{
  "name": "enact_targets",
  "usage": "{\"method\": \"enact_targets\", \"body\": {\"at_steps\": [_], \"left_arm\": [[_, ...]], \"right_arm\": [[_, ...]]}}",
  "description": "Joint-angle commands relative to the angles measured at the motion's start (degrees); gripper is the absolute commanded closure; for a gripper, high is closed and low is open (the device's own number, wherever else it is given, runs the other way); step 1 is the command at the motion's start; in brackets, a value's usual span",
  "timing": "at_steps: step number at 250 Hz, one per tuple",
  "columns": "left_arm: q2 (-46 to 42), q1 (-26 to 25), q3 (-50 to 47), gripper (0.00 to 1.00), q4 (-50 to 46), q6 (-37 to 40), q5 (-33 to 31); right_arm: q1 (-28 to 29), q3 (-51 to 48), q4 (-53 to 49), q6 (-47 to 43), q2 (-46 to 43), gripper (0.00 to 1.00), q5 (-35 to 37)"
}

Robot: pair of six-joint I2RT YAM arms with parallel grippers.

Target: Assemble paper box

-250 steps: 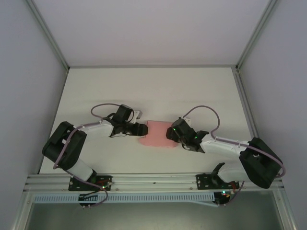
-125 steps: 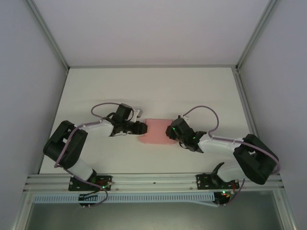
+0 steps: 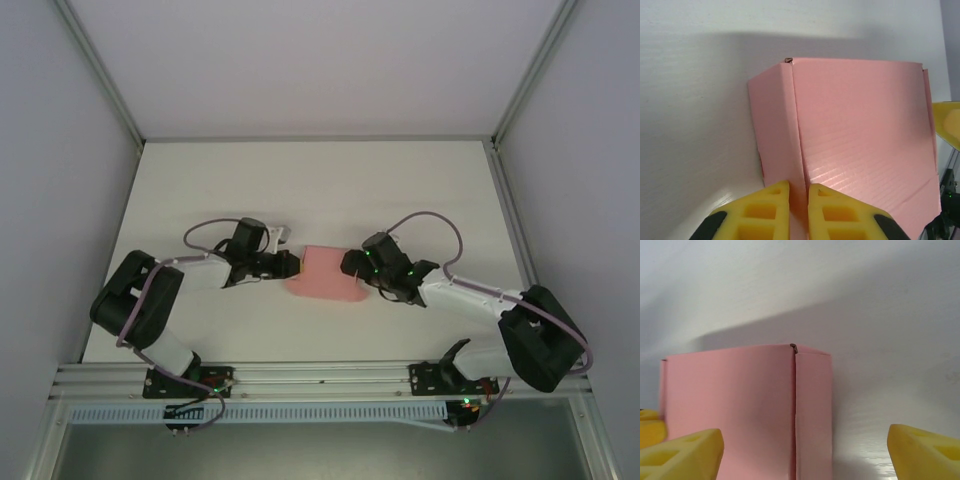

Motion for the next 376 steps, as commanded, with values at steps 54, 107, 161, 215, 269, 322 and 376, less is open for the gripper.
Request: {"method": "enact_targets", "body": {"at_steps": [54, 107, 161, 215, 269, 322, 376], "left_arm": [[0.0, 3.3, -4.5, 0.91, 3.2, -1.3, 2.7], [0.7, 3.4, -4.8, 0.91, 4.4, -1.4, 3.4], [0.6, 3.7, -5.4, 0.91, 5.1, -1.5, 3.8], [0.5, 3.8, -5.5, 0.89, 5.8, -1.4, 4.4], [-2.0, 3.8, -5.0, 0.78, 7.6, -1.7, 5.3], [-6.8, 3.9, -2.1, 0.54, 8.3, -0.8, 4.6], [-16.7, 3.9, 2.6, 0.00, -1.1, 9.3, -5.8]], "right_arm": [[-3.3, -0.9, 5.1, 3.7, -1.6, 0.13, -11.8], [-3.5, -2.0, 8.9, 4.5, 1.7, 0.15, -14.3], [-5.3, -5.4, 15.5, 5.5, 3.8, 0.18, -16.5], [-5.7, -5.6, 24.2, 5.8, 6.9, 0.34, -22.2], [-5.8, -5.3, 24.4, 5.7, 3.5, 0.56, -21.0], [-5.8, -5.9, 22.1, 5.6, -2.1, 0.67, -20.4], [-6.2, -2.8, 9.4, 4.5, -7.1, 0.66, -17.7]]}}
